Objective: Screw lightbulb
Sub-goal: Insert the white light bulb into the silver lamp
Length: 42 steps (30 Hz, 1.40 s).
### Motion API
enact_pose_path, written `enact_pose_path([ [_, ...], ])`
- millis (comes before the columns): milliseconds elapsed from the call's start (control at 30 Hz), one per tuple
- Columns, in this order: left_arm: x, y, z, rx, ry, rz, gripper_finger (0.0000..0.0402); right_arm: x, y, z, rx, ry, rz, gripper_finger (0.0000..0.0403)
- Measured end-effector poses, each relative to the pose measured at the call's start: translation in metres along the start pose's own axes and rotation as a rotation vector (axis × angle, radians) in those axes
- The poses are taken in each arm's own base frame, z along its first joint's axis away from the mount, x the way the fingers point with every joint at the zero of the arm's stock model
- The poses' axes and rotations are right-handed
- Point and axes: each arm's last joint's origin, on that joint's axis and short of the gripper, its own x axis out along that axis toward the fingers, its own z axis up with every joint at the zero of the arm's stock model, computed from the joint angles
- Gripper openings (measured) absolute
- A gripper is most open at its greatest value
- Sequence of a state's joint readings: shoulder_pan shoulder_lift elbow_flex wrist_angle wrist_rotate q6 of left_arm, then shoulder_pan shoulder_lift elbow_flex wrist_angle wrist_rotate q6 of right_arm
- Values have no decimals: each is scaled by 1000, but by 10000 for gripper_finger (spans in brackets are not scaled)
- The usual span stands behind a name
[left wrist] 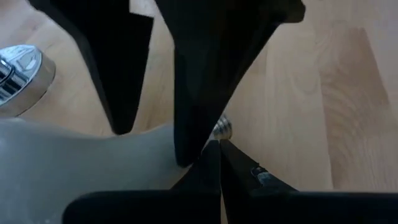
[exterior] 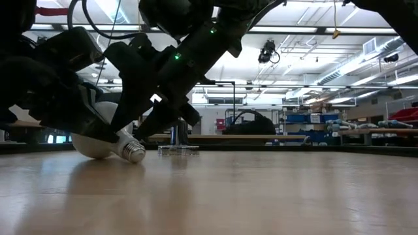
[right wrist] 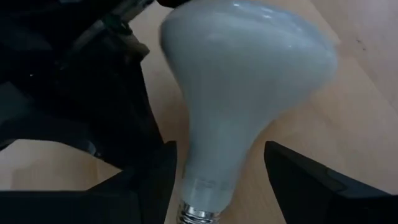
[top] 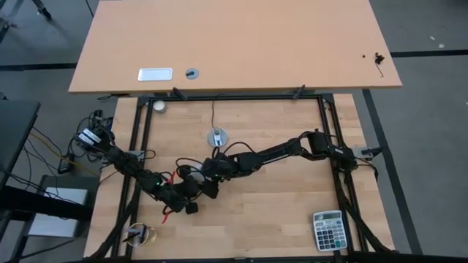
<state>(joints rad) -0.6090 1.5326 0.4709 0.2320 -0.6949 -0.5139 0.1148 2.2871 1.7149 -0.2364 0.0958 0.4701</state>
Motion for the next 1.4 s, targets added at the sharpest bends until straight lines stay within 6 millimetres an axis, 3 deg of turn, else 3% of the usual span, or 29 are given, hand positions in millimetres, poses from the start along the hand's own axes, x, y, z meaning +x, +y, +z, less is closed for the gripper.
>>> enact_pose_path([
  [300,-1,-4,4,47,-1,-98,0,0,-2,1,-32,1,-4,252],
  [433,-10,-3,10,52,2,-144,0,0,-3,1,-25,1,-5,252],
  [700,-50,11,36,-3,-91,-216,0,1,-3,1,-25,0,-9,252],
  [900,-86,39,48,-47,-159,-156,0,1,-2,2,-40,-23,-10,252],
  [1067,-99,63,33,-145,-89,-79,0,0,2,1,-68,-21,-6,252],
  [1267,-84,70,-5,-223,-27,-53,0,0,8,-1,-89,-29,8,252],
  [1400,-78,70,-14,-263,-48,-72,0,0,7,-1,-96,-28,6,252],
])
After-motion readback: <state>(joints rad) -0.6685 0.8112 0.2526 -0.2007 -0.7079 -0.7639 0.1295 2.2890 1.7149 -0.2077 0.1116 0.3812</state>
